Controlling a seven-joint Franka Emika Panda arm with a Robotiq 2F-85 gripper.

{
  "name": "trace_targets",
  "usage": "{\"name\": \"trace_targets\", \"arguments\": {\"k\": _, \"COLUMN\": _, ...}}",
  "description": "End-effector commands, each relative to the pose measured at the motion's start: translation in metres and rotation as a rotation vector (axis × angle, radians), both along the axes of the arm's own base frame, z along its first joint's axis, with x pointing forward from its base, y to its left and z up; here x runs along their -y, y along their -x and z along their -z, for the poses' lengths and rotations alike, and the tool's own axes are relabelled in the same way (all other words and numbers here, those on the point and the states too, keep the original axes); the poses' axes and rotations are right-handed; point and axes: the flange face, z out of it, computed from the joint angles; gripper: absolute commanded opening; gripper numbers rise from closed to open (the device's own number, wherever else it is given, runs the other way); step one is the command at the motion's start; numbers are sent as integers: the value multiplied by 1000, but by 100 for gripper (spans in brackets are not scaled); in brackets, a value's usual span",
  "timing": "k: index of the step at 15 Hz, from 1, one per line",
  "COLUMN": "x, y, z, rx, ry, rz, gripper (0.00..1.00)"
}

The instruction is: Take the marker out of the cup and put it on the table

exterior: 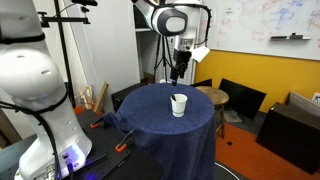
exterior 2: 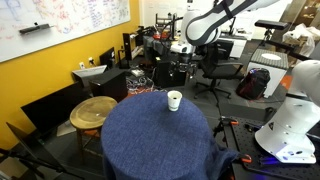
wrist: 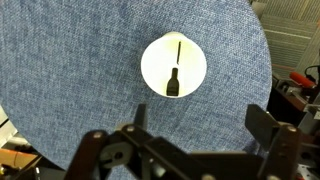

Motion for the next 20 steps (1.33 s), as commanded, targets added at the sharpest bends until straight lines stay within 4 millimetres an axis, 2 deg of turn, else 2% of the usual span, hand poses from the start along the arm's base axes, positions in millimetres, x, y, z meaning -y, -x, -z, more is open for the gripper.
{"name": "trace_targets", "arguments": {"k": 1, "x": 6, "y": -11, "z": 7, "rx": -7, "ry": -49, "rz": -75, "gripper": 100}}
{"name": "trace_targets", "arguments": {"k": 4, "x": 9, "y": -17, "z": 17, "rx": -19, "ry": -63, "rz": -103, "gripper": 99}}
{"name": "trace_targets", "arguments": {"k": 6, "x": 10, "y": -22, "z": 22, "rx": -27, "ry": -61, "rz": -104, "gripper": 95}}
{"name": "trace_targets", "arguments": {"k": 8, "x": 9, "y": -27, "z": 27, "rx": -32, "ry": -56, "rz": -86, "gripper": 89}}
{"name": "trace_targets", "arguments": {"k": 9, "x": 8, "y": -30, "z": 29, "rx": -32, "ry": -54, "rz": -69, "gripper": 77}}
{"name": "trace_targets", "arguments": {"k": 11, "x": 7, "y": -35, "z": 33, "rx": -33, "ry": -57, "rz": -61, "gripper": 72}}
{"name": "trace_targets", "arguments": {"k": 13, "x": 7, "y": -38, "z": 37, "rx": -35, "ry": -60, "rz": -54, "gripper": 64}}
{"name": "trace_targets", "arguments": {"k": 20, "x": 8, "y": -38, "z": 50, "rx": -58, "ry": -71, "rz": -10, "gripper": 57}}
